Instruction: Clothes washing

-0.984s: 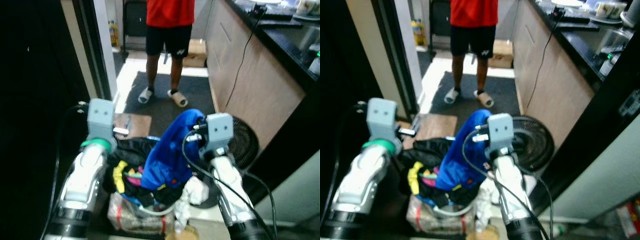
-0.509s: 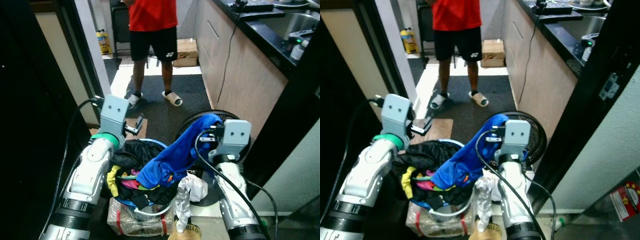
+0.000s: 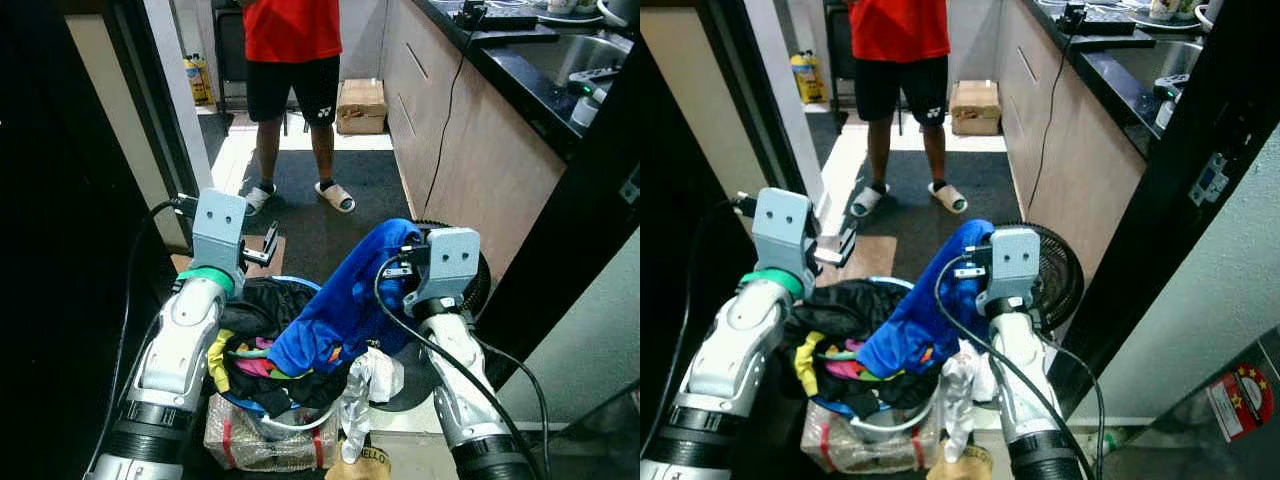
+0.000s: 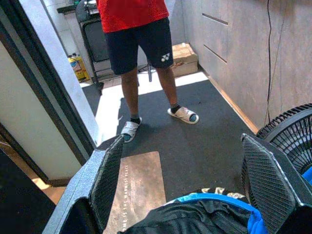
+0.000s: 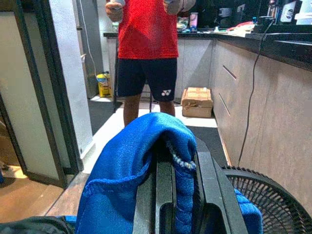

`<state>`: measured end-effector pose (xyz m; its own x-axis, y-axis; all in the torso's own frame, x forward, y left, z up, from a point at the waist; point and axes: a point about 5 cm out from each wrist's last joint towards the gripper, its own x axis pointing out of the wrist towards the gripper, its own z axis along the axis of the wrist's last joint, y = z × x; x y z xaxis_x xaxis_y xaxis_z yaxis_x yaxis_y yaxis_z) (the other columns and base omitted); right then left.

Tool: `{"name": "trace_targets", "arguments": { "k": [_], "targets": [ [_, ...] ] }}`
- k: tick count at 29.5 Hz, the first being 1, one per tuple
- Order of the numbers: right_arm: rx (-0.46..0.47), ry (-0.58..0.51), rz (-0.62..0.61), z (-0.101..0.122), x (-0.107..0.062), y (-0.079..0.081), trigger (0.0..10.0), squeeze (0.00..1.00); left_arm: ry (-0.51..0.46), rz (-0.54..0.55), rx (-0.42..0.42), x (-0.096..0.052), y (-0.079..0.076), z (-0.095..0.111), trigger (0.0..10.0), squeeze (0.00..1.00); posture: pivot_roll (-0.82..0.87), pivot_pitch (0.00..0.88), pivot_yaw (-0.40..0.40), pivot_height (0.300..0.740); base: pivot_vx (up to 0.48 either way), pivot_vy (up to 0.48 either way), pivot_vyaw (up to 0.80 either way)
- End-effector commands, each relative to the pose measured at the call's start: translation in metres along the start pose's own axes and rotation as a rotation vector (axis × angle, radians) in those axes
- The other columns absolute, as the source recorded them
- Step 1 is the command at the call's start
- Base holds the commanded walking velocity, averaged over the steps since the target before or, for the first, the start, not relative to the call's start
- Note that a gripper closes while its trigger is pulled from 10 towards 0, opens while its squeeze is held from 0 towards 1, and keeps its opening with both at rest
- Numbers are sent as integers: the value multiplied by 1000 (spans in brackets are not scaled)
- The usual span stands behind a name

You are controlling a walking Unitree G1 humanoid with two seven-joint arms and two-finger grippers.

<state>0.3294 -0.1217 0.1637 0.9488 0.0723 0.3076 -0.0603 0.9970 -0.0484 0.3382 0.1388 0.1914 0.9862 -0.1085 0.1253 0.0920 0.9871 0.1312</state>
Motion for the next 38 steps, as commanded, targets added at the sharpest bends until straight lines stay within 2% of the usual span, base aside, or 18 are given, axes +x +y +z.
{"name": "trace_targets", "arguments": {
  "k": [1,10,29,38],
  "targets": [
    [1,-17,6,3,3,2,10000,0,10,15,-7,-2,2,-5,10000,0,83,0,33,740,0,0,0],
    [-10,-11,41,2,0,7,10000,0,8,23,-42,-2,-5,-6,10000,0,80,0,13,740,0,0,0],
    [-31,-3,52,1,0,5,10000,0,10,17,-57,-2,-12,-8,10000,0,57,0,13,740,-26,0,0],
    [-17,4,37,2,3,2,10000,0,10,11,-57,-1,-13,-8,10000,0,61,0,20,740,0,0,-800]
  ]
}}
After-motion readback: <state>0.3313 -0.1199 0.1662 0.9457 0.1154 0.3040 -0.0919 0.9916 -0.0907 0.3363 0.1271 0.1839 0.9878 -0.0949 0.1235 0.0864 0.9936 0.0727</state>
